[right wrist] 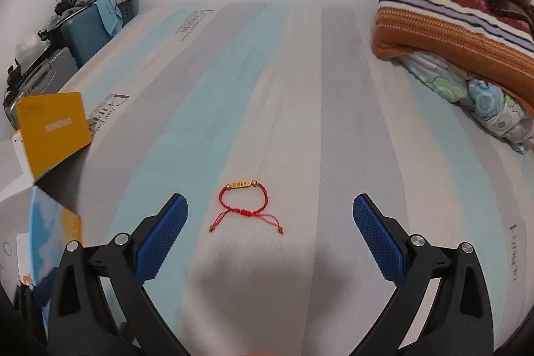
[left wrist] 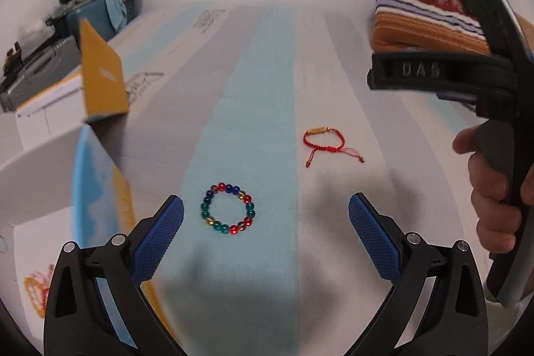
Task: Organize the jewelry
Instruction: 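Move both tools back over the bed toward the last two bracelets, then grasp the multicolour bead bracelet with the left tool while the right tool grasps the red cord bracelet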
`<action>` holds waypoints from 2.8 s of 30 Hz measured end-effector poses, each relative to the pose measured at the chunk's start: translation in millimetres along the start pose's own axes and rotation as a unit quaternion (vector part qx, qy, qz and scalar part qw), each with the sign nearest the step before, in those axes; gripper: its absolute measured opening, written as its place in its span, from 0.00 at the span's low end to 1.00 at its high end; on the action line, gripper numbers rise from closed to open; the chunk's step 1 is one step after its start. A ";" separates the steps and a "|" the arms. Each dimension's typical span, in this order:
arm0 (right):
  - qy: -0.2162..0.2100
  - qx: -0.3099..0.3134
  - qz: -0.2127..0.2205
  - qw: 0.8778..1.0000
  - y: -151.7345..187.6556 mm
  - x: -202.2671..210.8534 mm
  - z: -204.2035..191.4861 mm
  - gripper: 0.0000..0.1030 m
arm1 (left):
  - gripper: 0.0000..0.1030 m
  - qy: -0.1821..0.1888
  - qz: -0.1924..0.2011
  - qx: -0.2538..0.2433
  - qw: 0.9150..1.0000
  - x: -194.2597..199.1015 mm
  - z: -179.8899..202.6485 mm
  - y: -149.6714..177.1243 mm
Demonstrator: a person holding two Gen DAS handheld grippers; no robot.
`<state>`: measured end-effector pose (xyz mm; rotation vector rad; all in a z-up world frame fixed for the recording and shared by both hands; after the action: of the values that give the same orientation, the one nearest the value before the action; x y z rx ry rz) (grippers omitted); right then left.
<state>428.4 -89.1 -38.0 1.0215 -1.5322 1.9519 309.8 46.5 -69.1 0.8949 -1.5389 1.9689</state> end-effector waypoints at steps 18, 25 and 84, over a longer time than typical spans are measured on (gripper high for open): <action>-0.008 -0.020 -0.067 0.998 23.0 -110.5 3.4 0.74 | 0.94 -0.028 -0.057 0.001 0.998 -86.8 -16.3 29.0; -0.016 -0.015 -0.081 0.996 27.1 -126.5 -4.7 0.66 | 0.93 -0.039 -0.064 0.003 0.997 -95.5 -22.4 31.9; -0.042 -0.028 -0.015 0.999 13.7 7.7 -0.4 0.03 | 0.09 0.003 -0.060 0.008 0.998 8.8 -10.2 20.9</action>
<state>413.4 -93.3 -40.5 1.1105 -1.5975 1.8562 287.0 50.9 -77.8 0.9640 -1.4345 1.9001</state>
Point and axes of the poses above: each gripper's, at about its wrist camera, not at the fingertips, and x roughly against the way its jaws point, z to its right, y to its underside, the point moved 9 cm from there along -x, roughly the way its jaws point, and after that the axes turned 10 degrees about x, right-handed, at the moved point
